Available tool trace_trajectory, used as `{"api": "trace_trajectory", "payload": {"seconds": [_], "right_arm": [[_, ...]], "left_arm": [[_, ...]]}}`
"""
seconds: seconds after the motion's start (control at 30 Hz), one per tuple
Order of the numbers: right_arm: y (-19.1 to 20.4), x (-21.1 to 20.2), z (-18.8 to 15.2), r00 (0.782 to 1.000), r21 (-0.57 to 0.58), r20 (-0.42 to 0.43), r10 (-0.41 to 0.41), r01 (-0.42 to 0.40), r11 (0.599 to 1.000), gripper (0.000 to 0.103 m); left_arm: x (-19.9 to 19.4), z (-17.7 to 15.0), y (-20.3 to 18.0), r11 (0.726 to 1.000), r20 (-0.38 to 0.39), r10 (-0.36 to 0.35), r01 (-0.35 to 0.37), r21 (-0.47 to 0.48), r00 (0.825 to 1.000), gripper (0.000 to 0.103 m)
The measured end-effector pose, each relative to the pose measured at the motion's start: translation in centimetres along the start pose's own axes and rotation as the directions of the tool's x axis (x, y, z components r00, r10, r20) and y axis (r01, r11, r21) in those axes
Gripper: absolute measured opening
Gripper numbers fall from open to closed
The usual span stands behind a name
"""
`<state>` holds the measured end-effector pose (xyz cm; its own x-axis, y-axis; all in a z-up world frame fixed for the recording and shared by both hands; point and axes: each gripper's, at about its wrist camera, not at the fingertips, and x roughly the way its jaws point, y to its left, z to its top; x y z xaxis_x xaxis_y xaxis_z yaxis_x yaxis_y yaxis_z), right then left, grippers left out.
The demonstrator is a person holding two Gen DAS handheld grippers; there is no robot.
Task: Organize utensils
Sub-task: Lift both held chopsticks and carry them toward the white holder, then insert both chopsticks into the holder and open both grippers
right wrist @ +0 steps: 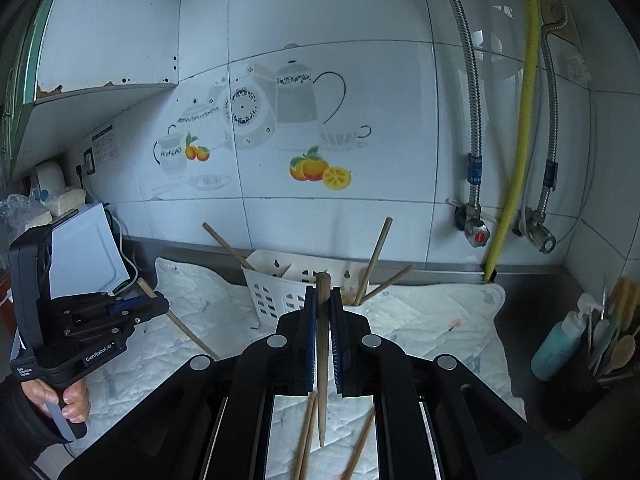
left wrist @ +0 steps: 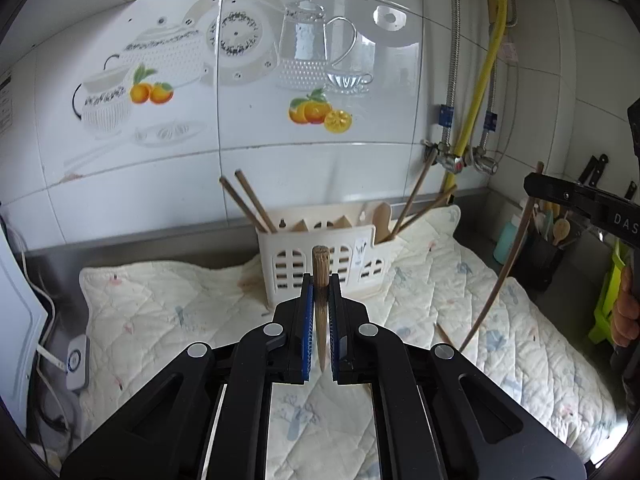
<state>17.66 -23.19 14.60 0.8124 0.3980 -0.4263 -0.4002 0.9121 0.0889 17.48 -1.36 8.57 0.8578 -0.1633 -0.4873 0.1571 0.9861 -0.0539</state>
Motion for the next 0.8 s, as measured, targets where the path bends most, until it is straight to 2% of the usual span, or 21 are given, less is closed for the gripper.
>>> {"api": "trace_trajectory", "payload": {"seconds": [0.13,0.27,0.57,0.8], "right_arm": [[0.0,1.1,2.6,1.0,-0.004,0.023,0.004,-0.004,1.0,0.007],[0.0,2.2,4.8,0.998,0.0,0.06,-0.001,0.001,1.0,0.007],[-0.3,5.6,9.0,0.993,-0.005,0.114,-0.04,0.041,0.999,0.007],[-0.8,7.9,10.7,0.987,0.003,0.149,-0.057,0.057,0.998,0.007]], "left_arm": [[0.0,2.6,-0.3,1.0,0.026,0.007,-0.008,0.022,1.0,0.005],[-0.8,5.4,-0.5,1.0,0.094,0.0,-0.002,0.022,0.996,0.005],[-1.6,11.8,-0.2,0.999,0.239,0.045,-0.048,0.009,0.97,0.005],[0.8,13.4,-0.1,0.994,0.264,0.097,-0.107,0.024,0.96,0.005]]}}
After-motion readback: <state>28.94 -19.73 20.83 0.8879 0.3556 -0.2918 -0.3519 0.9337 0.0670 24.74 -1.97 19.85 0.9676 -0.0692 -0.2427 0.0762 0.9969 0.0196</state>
